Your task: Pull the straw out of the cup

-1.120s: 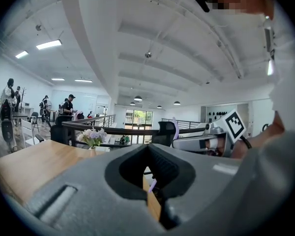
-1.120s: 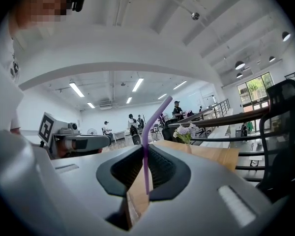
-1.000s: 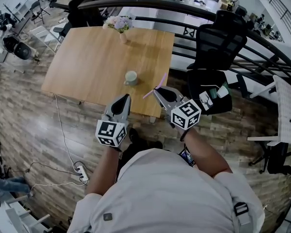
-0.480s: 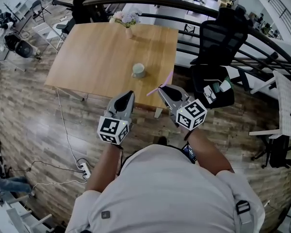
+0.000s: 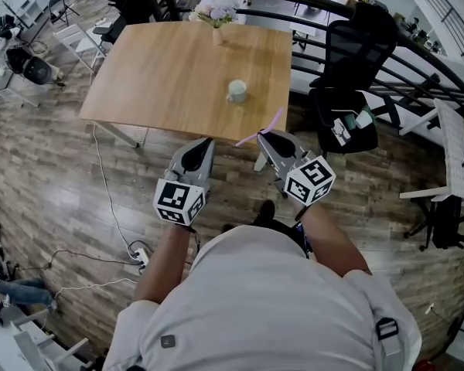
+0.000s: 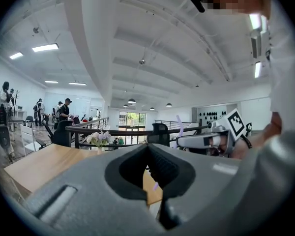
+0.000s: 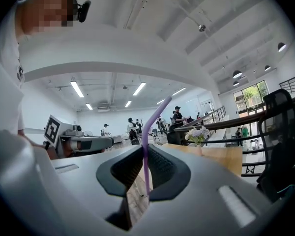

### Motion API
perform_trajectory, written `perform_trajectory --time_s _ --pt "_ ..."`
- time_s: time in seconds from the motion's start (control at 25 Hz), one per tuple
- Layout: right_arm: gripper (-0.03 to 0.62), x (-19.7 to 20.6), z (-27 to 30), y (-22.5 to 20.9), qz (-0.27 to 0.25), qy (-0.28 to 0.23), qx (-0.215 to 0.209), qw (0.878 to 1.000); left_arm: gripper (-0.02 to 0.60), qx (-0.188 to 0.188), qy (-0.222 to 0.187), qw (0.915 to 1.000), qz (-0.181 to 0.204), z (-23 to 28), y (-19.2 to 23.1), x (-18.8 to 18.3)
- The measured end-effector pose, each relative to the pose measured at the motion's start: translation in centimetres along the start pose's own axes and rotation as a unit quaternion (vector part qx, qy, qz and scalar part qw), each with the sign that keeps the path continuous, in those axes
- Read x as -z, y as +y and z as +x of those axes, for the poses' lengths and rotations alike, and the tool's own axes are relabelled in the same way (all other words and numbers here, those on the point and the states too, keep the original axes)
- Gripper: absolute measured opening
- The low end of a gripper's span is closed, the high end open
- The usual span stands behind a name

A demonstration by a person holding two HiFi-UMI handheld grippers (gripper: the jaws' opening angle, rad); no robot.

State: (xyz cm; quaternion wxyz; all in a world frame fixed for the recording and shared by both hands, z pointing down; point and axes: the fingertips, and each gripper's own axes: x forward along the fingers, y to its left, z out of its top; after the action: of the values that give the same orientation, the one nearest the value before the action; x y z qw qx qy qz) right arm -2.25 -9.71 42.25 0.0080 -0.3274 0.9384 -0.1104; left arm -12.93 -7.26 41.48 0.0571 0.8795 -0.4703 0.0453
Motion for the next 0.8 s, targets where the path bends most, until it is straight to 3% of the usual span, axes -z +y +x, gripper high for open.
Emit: perform_trajectory --time_s 0.36,0.8 --pt "0.041 1.4 -0.4 6.1 -0.009 -0.001 0.014 1.0 0.005 0.014 -0.005 0.9999 -0.005 -5.7 0.4 0.9" --pt "0.041 1.5 -0.7 9.1 -0.025 -0.004 0.026 0.999 0.005 0.025 -0.016 0.9996 0.001 -8.5 0.6 0.9"
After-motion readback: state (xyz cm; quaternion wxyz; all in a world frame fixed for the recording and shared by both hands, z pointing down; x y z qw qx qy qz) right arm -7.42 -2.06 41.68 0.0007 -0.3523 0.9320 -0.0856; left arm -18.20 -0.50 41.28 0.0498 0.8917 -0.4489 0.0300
